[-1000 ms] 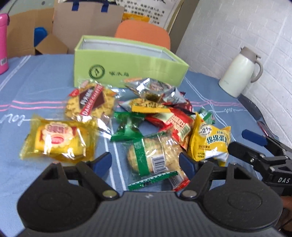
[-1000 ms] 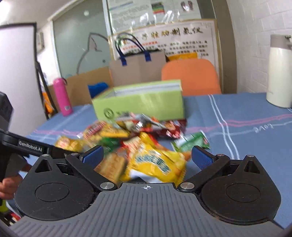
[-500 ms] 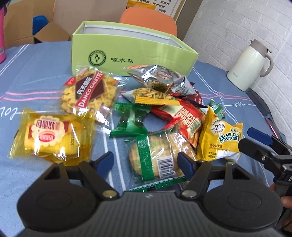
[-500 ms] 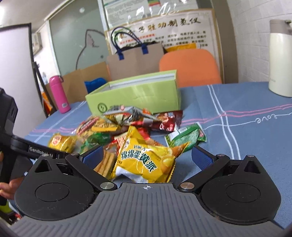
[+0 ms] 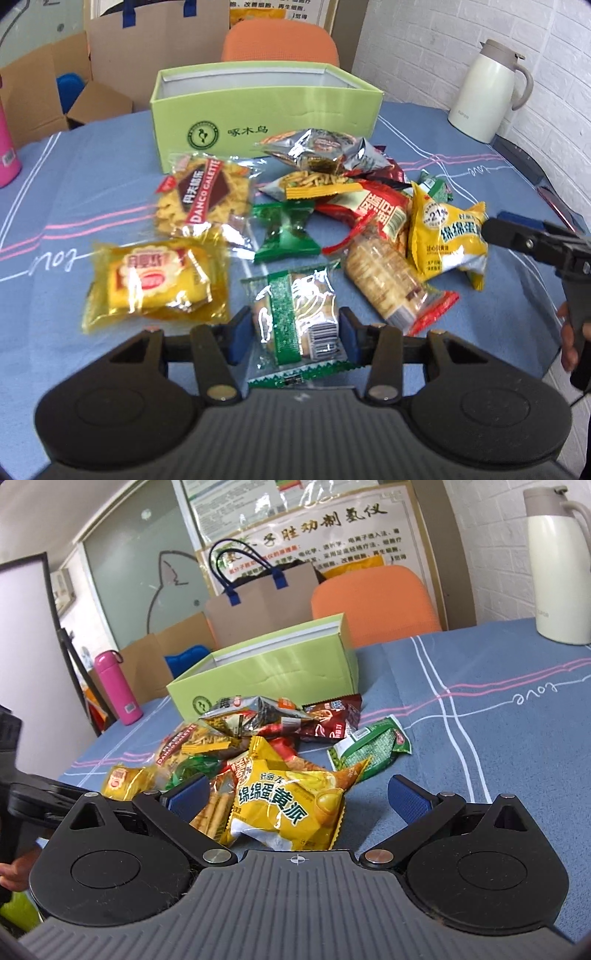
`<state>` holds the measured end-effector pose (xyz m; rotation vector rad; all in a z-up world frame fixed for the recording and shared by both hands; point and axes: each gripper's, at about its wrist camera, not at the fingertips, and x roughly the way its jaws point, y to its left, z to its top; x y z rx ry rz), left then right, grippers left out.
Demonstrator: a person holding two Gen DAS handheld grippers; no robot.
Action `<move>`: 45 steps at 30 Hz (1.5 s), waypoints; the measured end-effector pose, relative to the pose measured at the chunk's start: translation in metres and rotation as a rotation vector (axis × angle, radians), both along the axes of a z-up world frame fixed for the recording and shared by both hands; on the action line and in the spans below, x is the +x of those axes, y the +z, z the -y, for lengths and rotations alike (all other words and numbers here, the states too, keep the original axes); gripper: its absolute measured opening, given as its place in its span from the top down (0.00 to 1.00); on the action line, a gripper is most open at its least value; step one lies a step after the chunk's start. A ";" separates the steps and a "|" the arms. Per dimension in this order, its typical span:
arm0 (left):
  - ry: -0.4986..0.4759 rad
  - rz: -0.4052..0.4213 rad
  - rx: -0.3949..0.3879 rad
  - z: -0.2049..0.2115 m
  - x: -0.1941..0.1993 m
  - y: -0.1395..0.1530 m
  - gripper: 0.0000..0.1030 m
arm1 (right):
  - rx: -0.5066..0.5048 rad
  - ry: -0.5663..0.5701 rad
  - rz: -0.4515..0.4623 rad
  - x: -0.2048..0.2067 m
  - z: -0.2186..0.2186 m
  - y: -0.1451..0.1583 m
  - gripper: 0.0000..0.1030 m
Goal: Organize snacks
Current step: 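Reach the left tool into the pile and grasp the yellow egg-yolk pie bag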
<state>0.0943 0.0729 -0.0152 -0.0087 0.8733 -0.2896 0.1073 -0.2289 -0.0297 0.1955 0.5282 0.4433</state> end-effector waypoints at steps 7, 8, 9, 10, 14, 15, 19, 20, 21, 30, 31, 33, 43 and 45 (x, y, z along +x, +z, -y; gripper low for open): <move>-0.016 -0.048 -0.033 -0.013 0.003 -0.008 0.56 | -0.251 0.270 0.040 0.020 -0.021 0.017 0.10; -0.006 -0.044 -0.038 -0.013 0.005 -0.010 0.56 | -0.303 0.292 0.031 0.025 -0.023 0.017 0.10; 0.001 -0.041 -0.045 -0.011 0.008 -0.012 0.56 | -0.341 0.303 0.019 0.031 -0.026 0.017 0.10; 0.010 -0.047 -0.063 -0.011 0.012 -0.014 0.56 | -0.353 0.318 0.011 0.036 -0.027 0.016 0.10; 0.051 -0.049 -0.099 -0.013 0.022 -0.015 0.55 | -0.305 0.337 -0.085 0.053 -0.030 -0.003 0.10; 0.058 -0.054 -0.099 -0.014 0.023 -0.014 0.55 | -0.300 0.331 -0.094 0.050 -0.031 -0.008 0.10; 0.080 0.016 -0.105 -0.022 0.012 0.006 0.37 | -0.267 0.340 -0.099 0.023 -0.033 -0.016 0.10; 0.079 0.032 -0.118 -0.023 0.009 0.012 0.37 | -0.261 0.336 -0.089 0.015 -0.031 -0.017 0.10; 0.073 0.047 -0.144 -0.022 0.008 0.019 0.37 | -0.266 0.321 -0.078 0.010 -0.030 -0.015 0.10; -0.113 -0.078 -0.351 0.067 0.066 0.021 0.36 | -0.182 0.126 -0.071 0.010 -0.037 -0.017 0.10; -0.142 -0.095 -0.347 0.077 0.075 0.017 0.36 | -0.187 0.113 -0.069 0.008 -0.038 -0.019 0.11; -0.143 -0.150 -0.346 0.090 0.087 0.007 0.36 | -0.211 0.097 -0.059 0.006 -0.041 -0.021 0.12; -0.259 -0.084 -0.446 0.092 0.081 0.031 0.60 | -0.198 0.129 0.013 0.003 -0.041 -0.008 0.56; -0.256 -0.039 -0.434 0.090 0.090 0.044 0.60 | -0.216 0.122 0.056 0.006 -0.043 0.004 0.56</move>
